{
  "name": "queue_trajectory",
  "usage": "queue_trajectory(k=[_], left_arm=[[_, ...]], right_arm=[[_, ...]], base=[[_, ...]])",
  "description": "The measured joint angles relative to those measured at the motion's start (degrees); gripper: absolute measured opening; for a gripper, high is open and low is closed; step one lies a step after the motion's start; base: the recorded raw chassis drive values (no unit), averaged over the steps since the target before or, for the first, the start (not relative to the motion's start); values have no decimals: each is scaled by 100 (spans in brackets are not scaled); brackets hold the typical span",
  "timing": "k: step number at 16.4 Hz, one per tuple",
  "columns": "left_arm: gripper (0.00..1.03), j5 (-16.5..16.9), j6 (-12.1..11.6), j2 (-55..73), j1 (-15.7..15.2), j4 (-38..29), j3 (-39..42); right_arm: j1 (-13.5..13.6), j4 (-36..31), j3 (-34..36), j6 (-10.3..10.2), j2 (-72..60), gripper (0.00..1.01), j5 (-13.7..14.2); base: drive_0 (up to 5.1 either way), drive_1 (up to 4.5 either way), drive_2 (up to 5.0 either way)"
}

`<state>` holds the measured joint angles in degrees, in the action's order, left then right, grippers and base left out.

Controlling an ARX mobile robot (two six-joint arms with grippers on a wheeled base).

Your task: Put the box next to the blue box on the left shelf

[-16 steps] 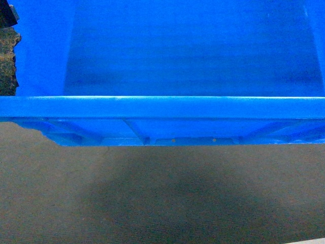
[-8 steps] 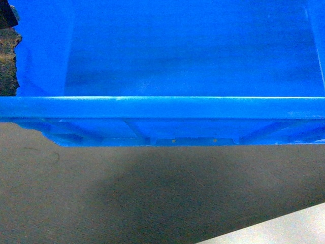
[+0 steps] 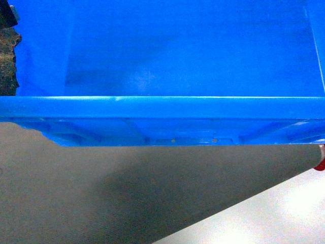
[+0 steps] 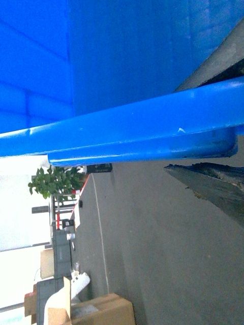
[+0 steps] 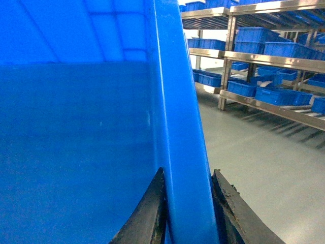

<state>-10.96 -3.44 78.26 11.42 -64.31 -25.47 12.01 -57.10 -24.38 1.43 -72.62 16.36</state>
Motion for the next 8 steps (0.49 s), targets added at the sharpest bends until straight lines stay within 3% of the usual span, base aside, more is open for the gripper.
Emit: queue_trajectory(k=[8], left_arm=[[29,-2,-2,0,0,-2,0]], right_arm=[[0,0,-2,2,0,18,0]], base=[[-156,-156,-156]])
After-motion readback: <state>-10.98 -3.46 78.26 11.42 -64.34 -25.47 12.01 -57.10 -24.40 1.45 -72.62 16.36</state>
